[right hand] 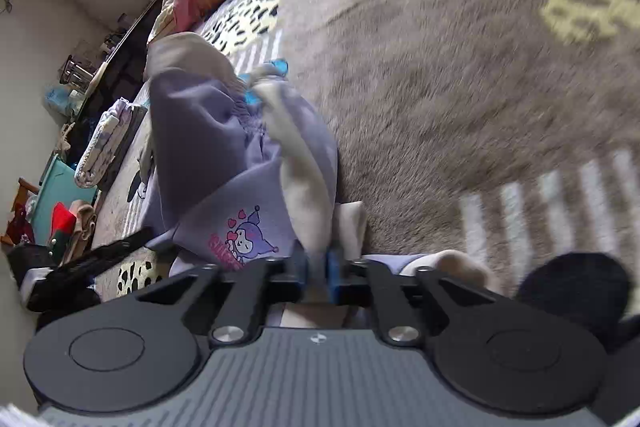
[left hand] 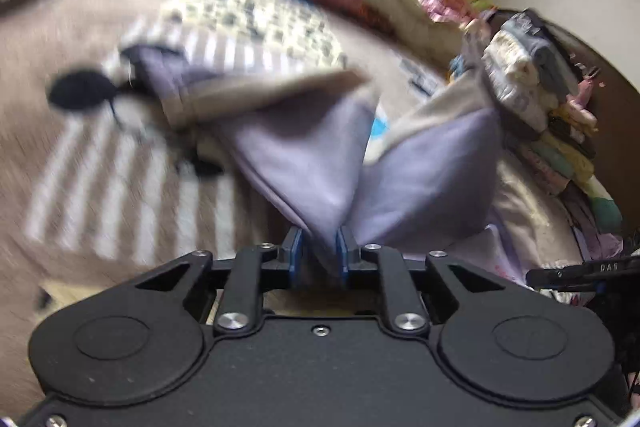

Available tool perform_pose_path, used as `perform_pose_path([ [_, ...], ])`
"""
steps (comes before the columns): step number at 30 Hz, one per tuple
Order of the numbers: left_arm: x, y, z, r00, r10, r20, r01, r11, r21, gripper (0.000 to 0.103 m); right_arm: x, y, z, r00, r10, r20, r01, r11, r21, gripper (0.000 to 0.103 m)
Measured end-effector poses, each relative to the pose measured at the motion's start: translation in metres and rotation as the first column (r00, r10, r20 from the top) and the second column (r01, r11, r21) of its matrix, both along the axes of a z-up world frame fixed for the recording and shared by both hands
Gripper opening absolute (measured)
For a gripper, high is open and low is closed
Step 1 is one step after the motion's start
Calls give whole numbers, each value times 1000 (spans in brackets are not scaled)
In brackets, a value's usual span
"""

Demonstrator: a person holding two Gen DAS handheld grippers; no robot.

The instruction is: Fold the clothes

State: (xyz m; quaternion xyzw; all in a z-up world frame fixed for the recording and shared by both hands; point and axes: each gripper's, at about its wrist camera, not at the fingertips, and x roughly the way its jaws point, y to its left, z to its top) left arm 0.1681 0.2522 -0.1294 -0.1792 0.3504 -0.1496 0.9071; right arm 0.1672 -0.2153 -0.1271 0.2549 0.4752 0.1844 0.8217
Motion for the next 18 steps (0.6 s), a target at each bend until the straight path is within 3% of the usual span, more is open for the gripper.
perform_pose_path([
  [3, 0, -2, 16, 995, -34, 91, 37, 999, -31, 15, -3, -2, 24, 996, -4, 94, 12, 997, -80, 47],
  [5, 3, -8, 24, 987, -66, 148, 75, 996, -55, 15, 5, 1, 34, 990, 1, 144, 19, 991, -135, 54],
  [6, 8, -18, 27, 983, -90, 159, 99, 994, -50, 20, 10, 4, 36, 987, 4, 159, 20, 989, -146, 56],
  [7, 13, -27, 29, 979, -108, 171, 118, 992, -44, 25, 17, 7, 38, 985, 7, 171, 20, 988, -155, 56],
  [9, 25, -44, 31, 973, -129, 193, 140, 989, -42, 51, 32, 14, 37, 981, 14, 193, 21, 983, -182, 58],
  [12, 43, -67, 33, 963, -162, 217, 181, 981, -71, 52, 57, 26, 26, 982, 25, 188, 19, 974, -225, 58],
  [15, 59, -93, 34, 950, -215, 228, 231, 972, -46, 54, 74, 31, 11, 987, 23, 159, 11, 977, -211, 58],
  [16, 62, -101, 33, 947, -234, 221, 245, 969, -23, 54, 79, 34, 7, 988, 25, 153, 6, 979, -204, 55],
  [17, 65, -109, 31, 945, -249, 214, 254, 967, 6, 54, 84, 36, 3, 988, 30, 149, -1, 981, -194, 38],
  [18, 68, -116, 27, 943, -260, 206, 257, 966, 39, 54, 86, 37, 0, 988, 36, 152, -8, 983, -181, 12],
])
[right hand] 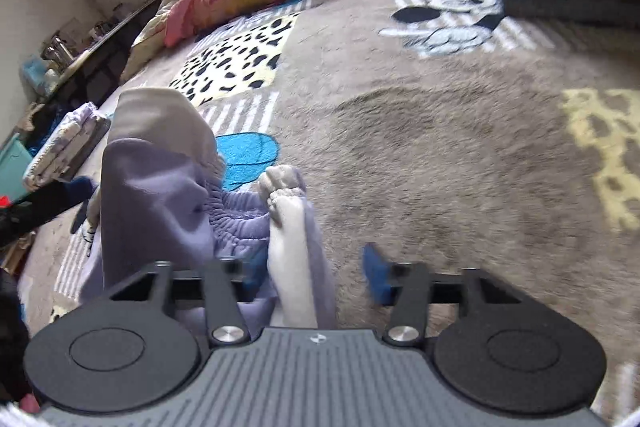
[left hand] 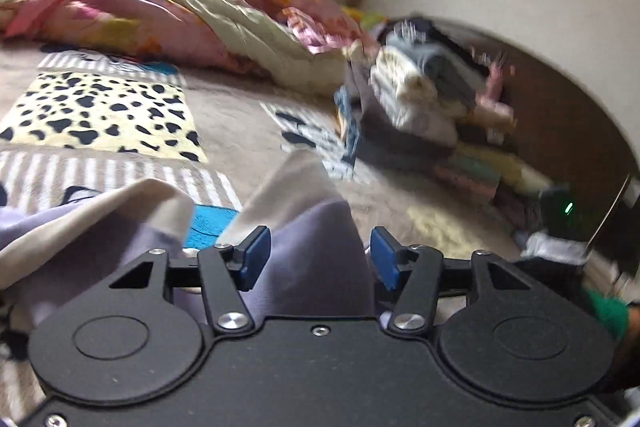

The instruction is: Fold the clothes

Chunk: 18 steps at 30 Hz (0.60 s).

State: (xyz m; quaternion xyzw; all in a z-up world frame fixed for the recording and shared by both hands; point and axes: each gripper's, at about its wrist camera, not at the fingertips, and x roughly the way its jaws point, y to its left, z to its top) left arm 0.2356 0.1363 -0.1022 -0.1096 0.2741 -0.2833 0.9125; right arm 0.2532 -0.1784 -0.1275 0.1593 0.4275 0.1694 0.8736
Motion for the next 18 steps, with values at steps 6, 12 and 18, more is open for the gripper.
perform_pose_path([
  [6, 10, -7, -23, 997, 51, -56, -44, 992, 118, 10, -22, -27, 1, 991, -116, 68, 109, 989, 101, 6],
  [12, 3, 4, -35, 990, 57, -131, -42, 993, 113, 47, -80, -84, -5, 954, -297, -31, 297, 931, 213, 8],
  [18, -14, 24, -28, 991, 104, -89, -103, 995, 19, 50, -98, -94, 5, 963, -267, -29, 268, 958, 105, 40],
])
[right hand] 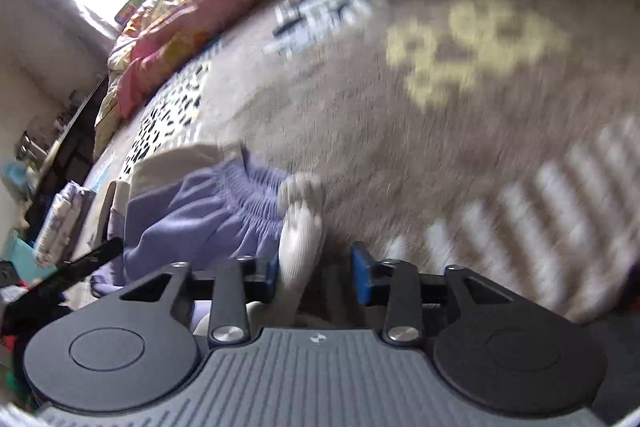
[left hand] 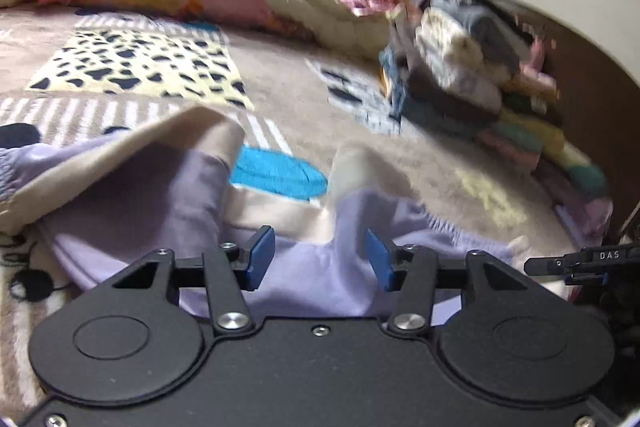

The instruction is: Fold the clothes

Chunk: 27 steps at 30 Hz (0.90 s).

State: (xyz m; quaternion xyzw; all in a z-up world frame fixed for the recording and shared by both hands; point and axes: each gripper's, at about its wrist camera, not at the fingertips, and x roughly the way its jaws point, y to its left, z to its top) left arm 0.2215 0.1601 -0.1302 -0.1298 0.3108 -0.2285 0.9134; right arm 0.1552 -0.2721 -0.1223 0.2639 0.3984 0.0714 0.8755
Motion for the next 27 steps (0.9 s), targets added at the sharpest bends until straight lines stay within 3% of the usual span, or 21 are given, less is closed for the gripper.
perform_pose_path([
  [2, -3, 10, 1, 999, 42, 14, -41, 999, -36, 50, 7, 4, 14, 998, 41, 51, -38, 997, -62, 41],
  [5, -7, 23, 2, 994, 108, 37, -105, 993, -60, 50, 39, 23, 26, 982, 178, 63, -166, 973, -163, 59],
  [11, -11, 59, -2, 957, 287, 54, -280, 954, -104, 50, 110, 70, 25, 907, 421, 8, -395, 857, -332, 62],
  [15, -14, 97, -2, 922, 385, 46, -377, 917, -131, 51, 146, 78, 9, 870, 493, -15, -475, 830, -293, 66],
  [20, -12, 148, -10, 874, 486, -6, -479, 860, -177, 54, 182, 69, -11, 830, 557, -9, -553, 820, -147, 66],
  [23, -5, 175, -17, 846, 530, -47, -529, 827, -193, 54, 194, 68, -15, 798, 603, 15, -597, 793, -119, 66],
  [27, 16, 189, -23, 825, 559, -82, -564, 807, -177, 54, 206, 70, -19, 739, 672, 36, -669, 740, -72, 65],
])
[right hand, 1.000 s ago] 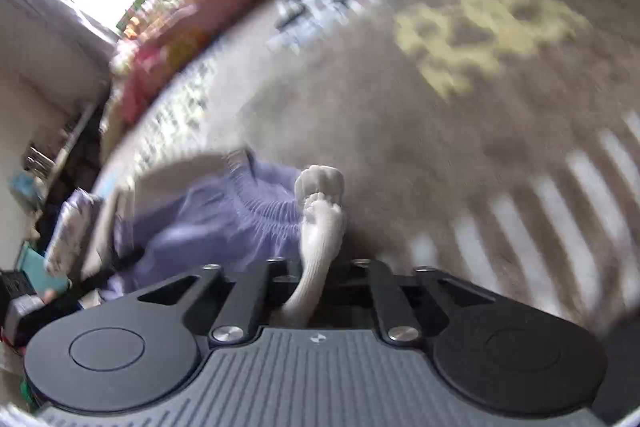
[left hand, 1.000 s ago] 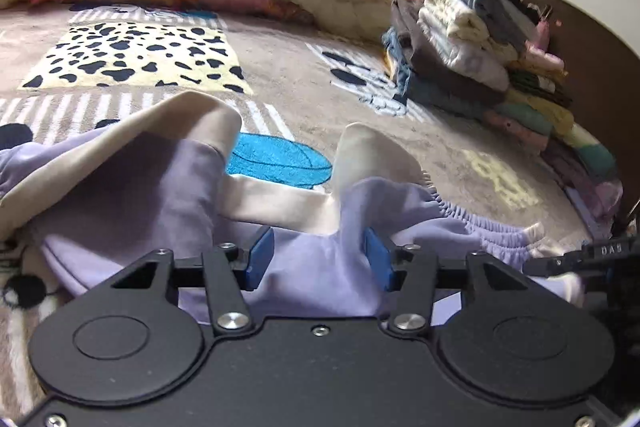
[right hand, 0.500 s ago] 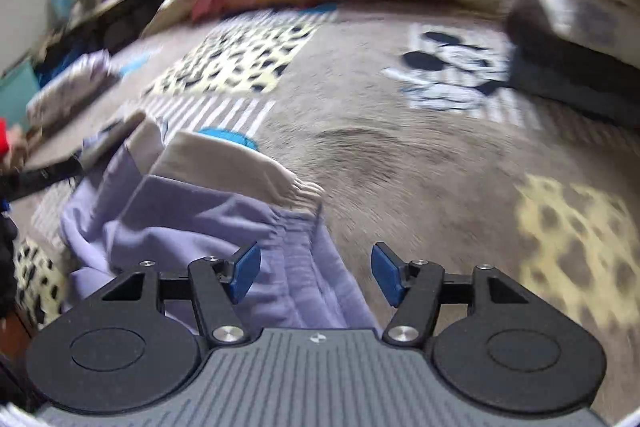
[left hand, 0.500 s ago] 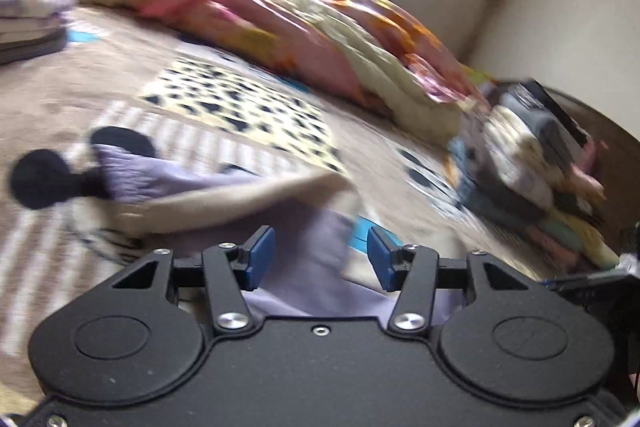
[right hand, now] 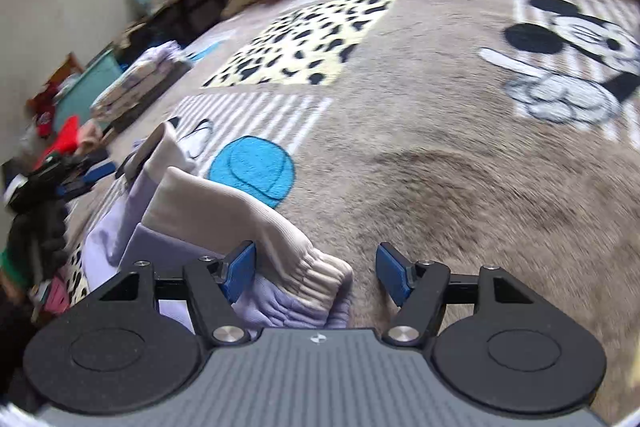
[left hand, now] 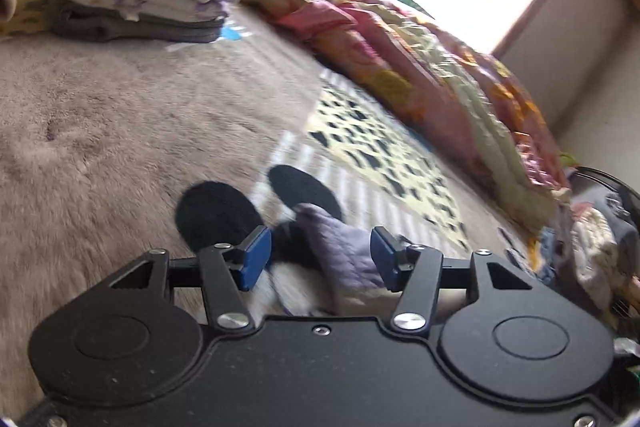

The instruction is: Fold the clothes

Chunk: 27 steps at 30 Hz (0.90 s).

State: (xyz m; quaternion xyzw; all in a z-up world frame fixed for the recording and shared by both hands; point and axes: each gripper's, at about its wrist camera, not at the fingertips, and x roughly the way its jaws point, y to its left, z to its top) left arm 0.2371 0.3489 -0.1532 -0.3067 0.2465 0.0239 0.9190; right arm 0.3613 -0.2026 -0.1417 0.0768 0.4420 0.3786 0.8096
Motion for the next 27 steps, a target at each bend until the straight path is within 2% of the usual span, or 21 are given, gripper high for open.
perform_pose_path([
  [1, 6, -1, 1, 1000, -28, -5, 28, 1000, 6, 54, 1, 1, -1, 1000, 16, 1, -16, 1000, 9, 63],
  [2, 12, -4, 5, 996, -86, -13, 86, 996, 25, 54, 2, 2, -1, 1000, 28, 3, -28, 999, 17, 52],
  [3, 17, -8, 10, 989, -150, -15, 150, 987, 53, 54, 1, 2, -1, 1000, 30, 5, -30, 999, 22, 41],
  [4, 19, -12, 18, 972, -235, -3, 233, 966, 112, 54, 0, 2, -1, 1000, 29, 11, -29, 999, 24, 38],
  [5, 19, -17, 25, 946, -324, -2, 320, 932, 173, 54, -4, 3, -1, 999, 22, 25, -23, 1000, 22, 28],
  [7, 13, -25, 34, 896, -444, -10, 428, 856, 291, 54, -11, 4, 0, 999, 10, 52, -11, 1000, 15, 26],
  [10, 5, -37, 29, 846, -526, -83, 508, 751, 422, 54, -24, 4, 2, 996, -18, 82, 17, 1000, 12, 24],
  [12, 1, -52, 20, 838, -524, -155, 517, 669, 534, 54, -31, -2, 5, 994, -56, 99, 53, 998, 25, 23],
  [13, 2, -59, 14, 841, -508, -186, 513, 638, 575, 54, -34, -6, 8, 990, -80, 112, 77, 996, 33, 23],
  [14, 5, -64, 8, 851, -481, -210, 500, 619, 606, 47, -36, -10, 12, 987, -105, 125, 100, 994, 43, 23],
  [15, 9, -68, 3, 861, -456, -226, 486, 605, 631, 34, -39, -14, 16, 982, -130, 137, 124, 991, 52, 22],
  [16, 11, -69, 2, 870, -443, -216, 470, 613, 635, 31, -41, -19, 19, 977, -155, 149, 147, 987, 60, 22],
  [17, 12, -68, 5, 877, -444, -185, 452, 631, 630, 28, -41, -24, 24, 971, -181, 158, 172, 983, 66, 22],
  [18, 14, -66, 9, 886, -440, -149, 431, 657, 618, 20, -41, -30, 29, 964, -207, 167, 197, 978, 72, 22],
  [20, 20, -52, 23, 915, -399, -51, 363, 764, 533, 13, -40, -41, 38, 949, -254, 189, 245, 967, 69, 22],
  [21, 23, -43, 27, 933, -359, -5, 318, 818, 479, 13, -38, -46, 42, 939, -278, 200, 271, 961, 64, 22],
  [23, 34, -26, 32, 968, -242, 60, 206, 911, 357, 13, -33, -60, 48, 917, -335, 218, 332, 942, 51, 22],
  [24, 40, -20, 32, 981, -180, 70, 150, 940, 307, 13, -30, -67, 49, 902, -371, 221, 371, 928, 42, 22],
  [27, 59, -18, 26, 998, -68, 9, 62, 952, 299, 14, -17, -91, 41, 851, -492, 184, 500, 866, 1, 22],
])
